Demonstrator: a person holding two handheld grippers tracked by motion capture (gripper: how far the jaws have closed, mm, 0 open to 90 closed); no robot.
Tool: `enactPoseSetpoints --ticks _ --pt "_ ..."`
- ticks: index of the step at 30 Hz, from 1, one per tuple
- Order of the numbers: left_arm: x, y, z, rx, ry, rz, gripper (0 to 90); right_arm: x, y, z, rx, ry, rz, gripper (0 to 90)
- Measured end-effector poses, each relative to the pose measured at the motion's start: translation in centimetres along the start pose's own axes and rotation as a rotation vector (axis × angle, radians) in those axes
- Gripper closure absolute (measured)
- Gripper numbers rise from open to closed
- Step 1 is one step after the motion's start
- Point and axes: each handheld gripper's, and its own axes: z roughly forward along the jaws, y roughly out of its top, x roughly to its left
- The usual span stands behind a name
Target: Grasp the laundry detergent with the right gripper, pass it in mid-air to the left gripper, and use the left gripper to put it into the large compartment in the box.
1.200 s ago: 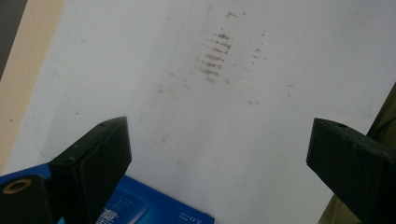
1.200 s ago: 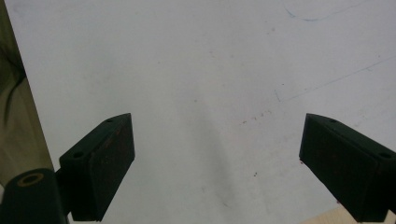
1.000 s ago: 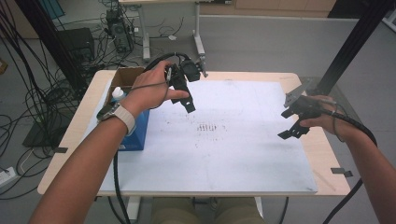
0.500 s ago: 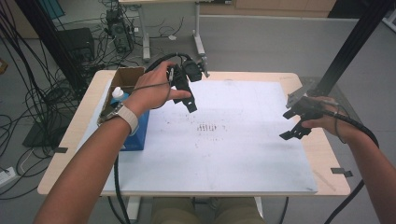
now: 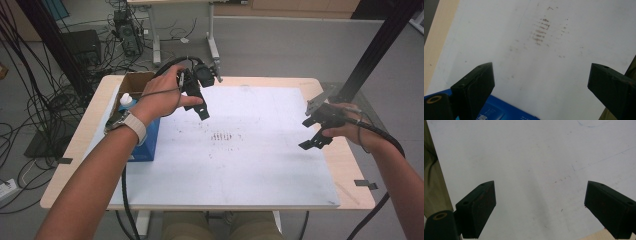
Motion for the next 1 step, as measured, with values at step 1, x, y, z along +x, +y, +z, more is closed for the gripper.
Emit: enactPoseSetpoints --ticks 1 --pt "0.0 0.02 -0.01 0.001 0.002 0.004 7.6 0.01 -0.03 -0.02 0.0 0.0 0.0 10.3"
